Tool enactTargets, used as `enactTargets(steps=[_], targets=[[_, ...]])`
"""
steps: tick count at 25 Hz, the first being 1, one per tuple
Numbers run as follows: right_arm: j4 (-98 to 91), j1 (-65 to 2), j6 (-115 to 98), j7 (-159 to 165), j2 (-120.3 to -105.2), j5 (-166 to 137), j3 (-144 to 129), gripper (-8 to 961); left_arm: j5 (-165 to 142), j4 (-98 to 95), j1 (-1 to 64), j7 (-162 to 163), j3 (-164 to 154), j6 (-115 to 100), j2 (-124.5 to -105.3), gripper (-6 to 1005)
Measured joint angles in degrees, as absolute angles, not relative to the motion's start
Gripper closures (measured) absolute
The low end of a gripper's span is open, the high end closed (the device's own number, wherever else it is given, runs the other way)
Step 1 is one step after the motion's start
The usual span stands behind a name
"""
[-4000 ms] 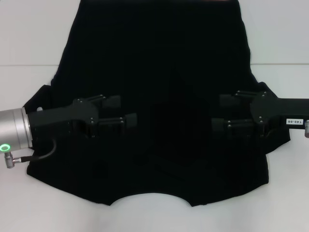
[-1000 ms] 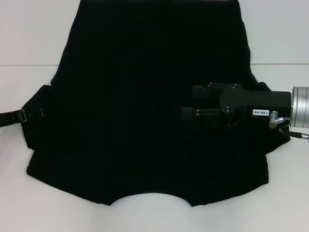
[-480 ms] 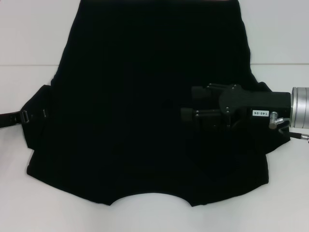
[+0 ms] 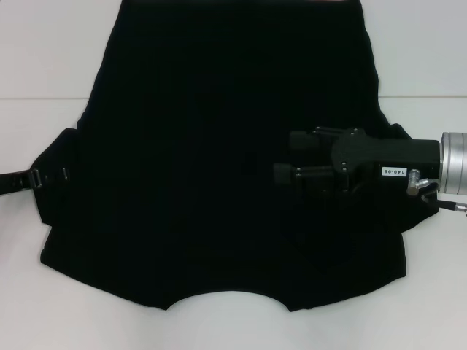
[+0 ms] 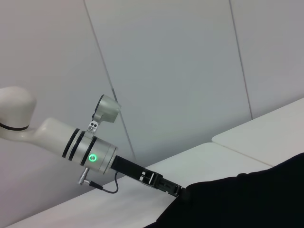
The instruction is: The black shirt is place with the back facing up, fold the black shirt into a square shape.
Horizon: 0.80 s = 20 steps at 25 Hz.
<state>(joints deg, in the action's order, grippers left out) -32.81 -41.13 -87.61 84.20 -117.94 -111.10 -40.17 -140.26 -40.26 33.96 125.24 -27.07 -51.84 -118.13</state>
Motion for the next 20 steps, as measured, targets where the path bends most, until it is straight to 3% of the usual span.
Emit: enactTargets(steps=[20], targets=[[-32.96, -41.04, -87.72, 84.09, -117.94, -111.09, -40.14, 41, -141.08, -40.26, 34.28, 124.71, -27.07, -54.14, -118.19, 96]])
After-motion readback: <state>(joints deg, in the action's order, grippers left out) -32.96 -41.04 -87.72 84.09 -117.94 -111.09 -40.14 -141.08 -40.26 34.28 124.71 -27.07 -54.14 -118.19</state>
